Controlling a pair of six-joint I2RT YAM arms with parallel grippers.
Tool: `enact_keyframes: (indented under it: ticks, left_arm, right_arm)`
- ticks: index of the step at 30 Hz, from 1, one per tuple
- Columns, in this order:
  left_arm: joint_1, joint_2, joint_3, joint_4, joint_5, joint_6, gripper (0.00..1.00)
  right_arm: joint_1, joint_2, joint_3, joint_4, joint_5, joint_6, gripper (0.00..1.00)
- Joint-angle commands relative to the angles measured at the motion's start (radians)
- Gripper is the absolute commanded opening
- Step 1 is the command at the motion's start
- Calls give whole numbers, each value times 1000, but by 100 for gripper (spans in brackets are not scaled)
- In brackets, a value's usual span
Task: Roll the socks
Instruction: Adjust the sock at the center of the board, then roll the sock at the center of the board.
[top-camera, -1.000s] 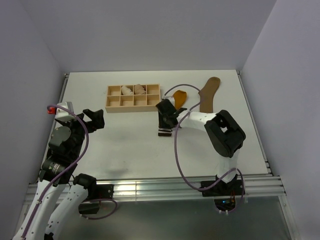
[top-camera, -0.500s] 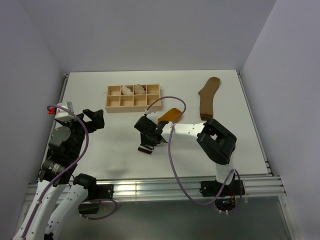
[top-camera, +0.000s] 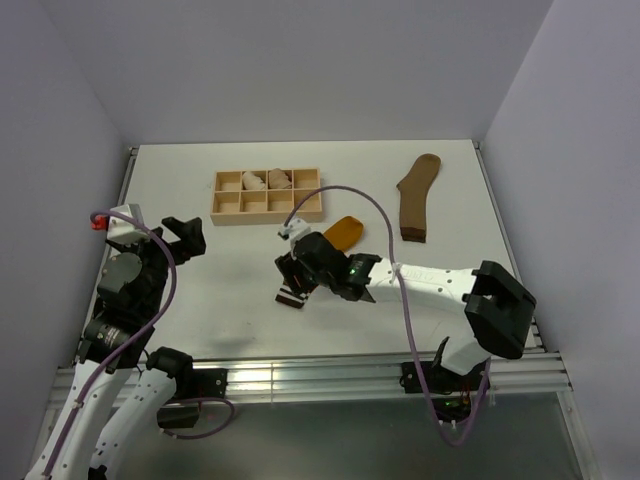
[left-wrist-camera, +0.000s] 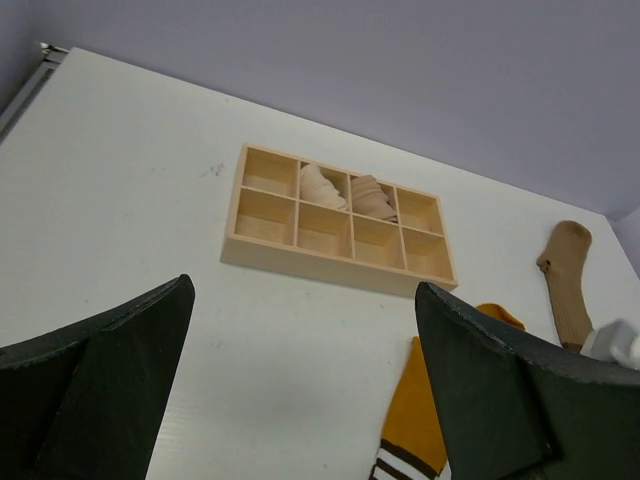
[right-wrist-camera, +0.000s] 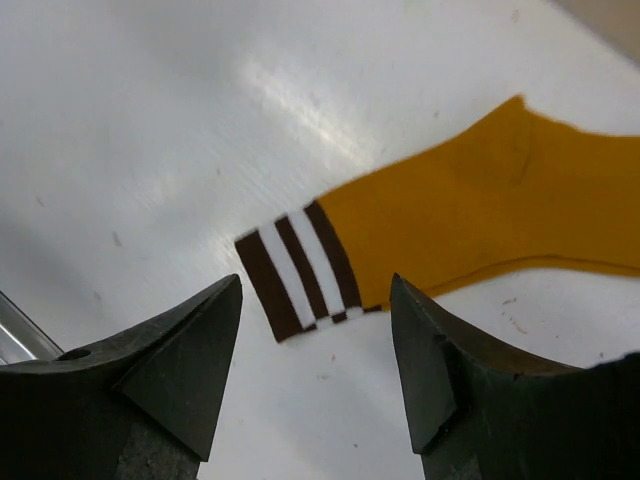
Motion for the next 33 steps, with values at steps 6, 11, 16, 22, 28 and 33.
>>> enact_keyframes:
  ticks: [6,11,16,22,28,33]
  left_arm:
    - [-4,5,2,-7,-126,-33,100]
    - [-2,5,2,-8,-128,-32,99]
    - [-2,13,-1,-8,-122,-32,99]
    - [-2,28,2,-8,-109,-30,99]
    - [-2,35,2,-10,-100,-32,100]
    - [-2,47,4,-10,-86,-32,99]
  right_arm:
    - [96,61,-77,113,-16,-225,65]
    - [126,132,-57,128,31,-260,60]
    - [137,181,-53,139,65,-300,57]
    - [143,218,-47,140,91,-317,53]
    - [151,241,-54,140,82,-323,53]
    - [171,242,-53,140,70,-323,53]
